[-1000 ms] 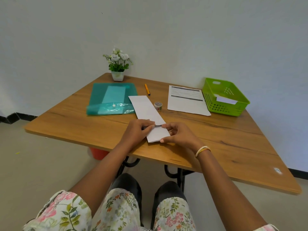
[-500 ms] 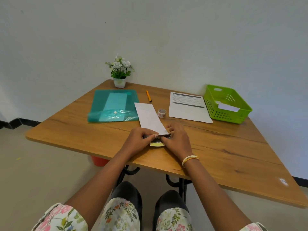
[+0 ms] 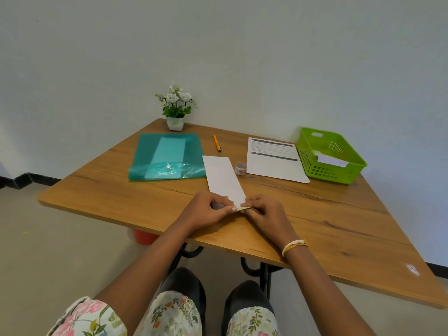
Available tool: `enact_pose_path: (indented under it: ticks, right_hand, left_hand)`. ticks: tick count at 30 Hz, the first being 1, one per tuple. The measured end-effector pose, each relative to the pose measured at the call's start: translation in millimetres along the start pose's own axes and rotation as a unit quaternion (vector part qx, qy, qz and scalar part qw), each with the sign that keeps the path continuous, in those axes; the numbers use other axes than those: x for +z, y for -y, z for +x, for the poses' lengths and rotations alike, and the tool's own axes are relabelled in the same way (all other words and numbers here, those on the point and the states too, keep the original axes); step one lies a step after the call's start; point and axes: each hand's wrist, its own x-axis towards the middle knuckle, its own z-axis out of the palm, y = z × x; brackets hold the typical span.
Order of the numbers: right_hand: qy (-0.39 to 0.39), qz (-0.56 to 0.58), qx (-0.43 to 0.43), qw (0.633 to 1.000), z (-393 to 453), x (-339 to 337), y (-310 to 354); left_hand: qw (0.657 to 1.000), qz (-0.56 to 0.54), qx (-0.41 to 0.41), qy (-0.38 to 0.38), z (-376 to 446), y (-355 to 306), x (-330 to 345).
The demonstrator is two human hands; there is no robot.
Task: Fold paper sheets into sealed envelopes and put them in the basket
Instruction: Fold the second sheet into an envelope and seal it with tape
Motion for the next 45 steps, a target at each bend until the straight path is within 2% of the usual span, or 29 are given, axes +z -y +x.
enact_pose_path:
  ticks: [5,9,18,22,27,33,40,45]
  right_hand:
    - [0.006,-0.021,0.004,1.000,-3.2,-4.5,-2.8]
    - [0.000,-0.024,0.009,1.000,-3.6,-3.0,-1.6]
    - [-0.025,-0.053,-0.004,0.998,-4.6,0.4,8.8]
    - [-0.035,-0.109,-0.017,0.993,-9.4,6.6,16.9]
    - [-0.022,-0.116,-0.039,0.992,-25.5,17.2,33.1]
    - [0.004,-0.148,-0.015,0.989,-40.5,18.3,34.8]
    - [0.004,-0.173,0.024,0.985,-47.5,5.1,24.5]
    - [-0.009,-0.183,0.052,0.982,-47.6,6.5,31.2]
  left_hand:
    - [0.995,0.094,0.031,-0.009,1.4,-1.4,0.5]
    - [0.993,0.109,0.046,-0.029,3.3,-2.4,0.7]
    - [0.988,0.138,0.070,-0.014,-0.7,-2.0,2.0]
    - [0.964,0.233,0.128,-0.006,-5.2,-2.5,7.4]
    - [0.958,0.274,0.074,0.045,-12.6,-0.2,6.6]
    - [0.932,0.320,0.148,0.081,-34.8,7.1,-0.7]
    - [0.921,0.360,0.130,0.074,-48.0,14.4,-12.7]
    - [0.929,0.348,0.110,0.059,-47.8,12.0,-9.3]
